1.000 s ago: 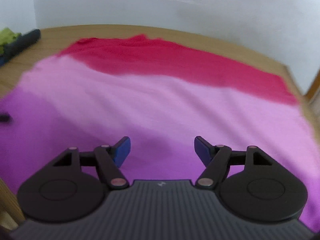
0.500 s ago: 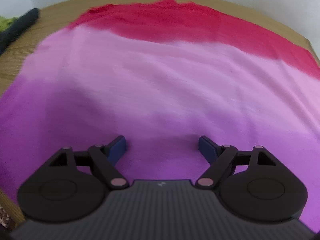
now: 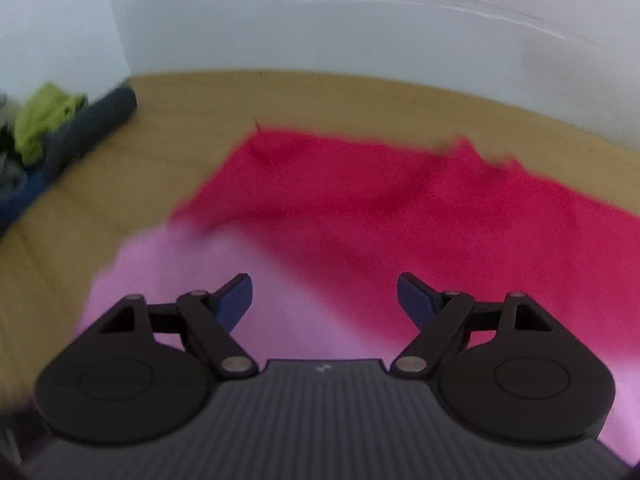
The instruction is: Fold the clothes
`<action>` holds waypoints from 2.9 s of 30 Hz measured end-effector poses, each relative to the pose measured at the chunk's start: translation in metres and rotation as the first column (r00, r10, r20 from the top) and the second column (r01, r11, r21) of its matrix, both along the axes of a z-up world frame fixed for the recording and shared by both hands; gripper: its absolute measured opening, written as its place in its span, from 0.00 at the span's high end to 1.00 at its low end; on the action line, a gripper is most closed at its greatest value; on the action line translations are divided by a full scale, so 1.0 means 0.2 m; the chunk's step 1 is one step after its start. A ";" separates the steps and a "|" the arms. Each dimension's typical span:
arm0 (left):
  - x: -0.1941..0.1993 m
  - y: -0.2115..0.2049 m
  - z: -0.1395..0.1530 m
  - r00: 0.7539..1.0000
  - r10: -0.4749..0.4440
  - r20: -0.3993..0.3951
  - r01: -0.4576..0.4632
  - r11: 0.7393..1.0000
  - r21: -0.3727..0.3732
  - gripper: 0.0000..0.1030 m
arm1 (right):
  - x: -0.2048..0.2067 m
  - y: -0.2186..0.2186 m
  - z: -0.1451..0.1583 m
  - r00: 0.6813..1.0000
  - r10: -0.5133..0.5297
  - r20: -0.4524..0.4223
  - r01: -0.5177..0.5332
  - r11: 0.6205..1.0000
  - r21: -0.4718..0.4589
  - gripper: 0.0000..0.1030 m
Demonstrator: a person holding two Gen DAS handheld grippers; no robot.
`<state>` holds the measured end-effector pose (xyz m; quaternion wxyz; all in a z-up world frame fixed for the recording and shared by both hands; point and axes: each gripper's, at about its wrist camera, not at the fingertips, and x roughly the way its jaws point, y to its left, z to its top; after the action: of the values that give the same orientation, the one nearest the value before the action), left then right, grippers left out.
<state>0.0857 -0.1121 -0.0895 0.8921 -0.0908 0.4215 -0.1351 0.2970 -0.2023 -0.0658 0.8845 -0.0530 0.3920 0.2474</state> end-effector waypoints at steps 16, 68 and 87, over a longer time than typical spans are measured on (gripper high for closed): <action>-0.03 0.08 -0.11 0.998 0.009 0.066 0.001 0.988 -0.153 0.27 | 0.86 0.91 -0.32 0.972 0.230 0.057 -0.222 0.967 -0.124 0.63; 1.85 0.84 -0.13 0.938 0.330 0.105 -0.328 0.746 0.580 0.89 | -0.86 -0.53 -0.42 0.954 -0.243 0.176 0.244 0.970 0.019 0.44; 1.99 1.04 -0.01 0.975 0.222 0.003 -0.211 0.923 0.321 0.60 | 0.07 -1.20 -0.46 0.781 -0.607 0.149 0.607 0.793 0.050 0.39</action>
<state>0.4845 0.0955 -0.0915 0.8972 0.0068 0.4401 0.0357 0.3115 -0.4420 -0.1583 0.9450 0.0562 0.3173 -0.0554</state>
